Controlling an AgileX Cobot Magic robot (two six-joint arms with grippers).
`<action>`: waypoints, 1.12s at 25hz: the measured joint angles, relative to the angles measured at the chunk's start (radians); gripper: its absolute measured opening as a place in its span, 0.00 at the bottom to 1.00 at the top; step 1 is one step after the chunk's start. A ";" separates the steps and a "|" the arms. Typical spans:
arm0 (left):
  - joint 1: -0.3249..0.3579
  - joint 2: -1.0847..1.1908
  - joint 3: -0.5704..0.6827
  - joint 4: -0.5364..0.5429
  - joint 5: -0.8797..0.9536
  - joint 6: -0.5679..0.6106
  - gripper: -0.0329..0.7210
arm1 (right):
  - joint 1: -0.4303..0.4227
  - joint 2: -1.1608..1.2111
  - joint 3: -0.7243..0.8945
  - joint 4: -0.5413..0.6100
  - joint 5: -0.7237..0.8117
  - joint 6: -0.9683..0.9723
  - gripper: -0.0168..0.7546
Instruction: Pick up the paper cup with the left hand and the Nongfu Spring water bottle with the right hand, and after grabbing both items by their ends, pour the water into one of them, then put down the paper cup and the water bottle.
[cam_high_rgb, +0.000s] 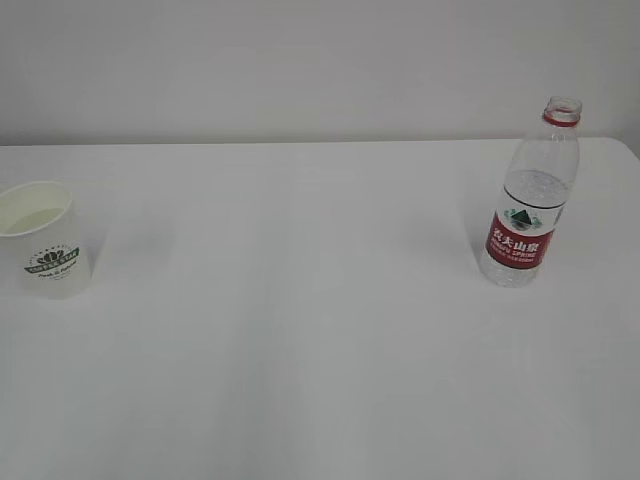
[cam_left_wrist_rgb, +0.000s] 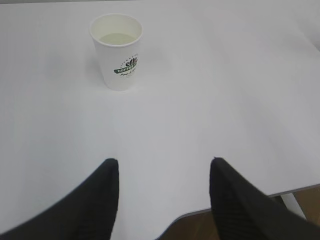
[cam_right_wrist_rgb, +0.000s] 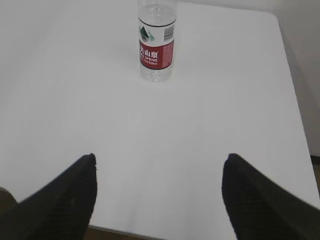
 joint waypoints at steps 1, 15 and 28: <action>0.000 0.000 0.000 0.000 0.000 0.000 0.59 | 0.000 -0.005 0.000 0.000 0.000 0.000 0.79; 0.000 0.000 0.000 -0.001 0.000 0.000 0.56 | 0.000 -0.006 0.000 0.002 0.004 0.000 0.79; 0.000 0.000 0.000 -0.001 0.000 0.000 0.54 | 0.000 -0.006 0.000 0.002 0.006 0.000 0.79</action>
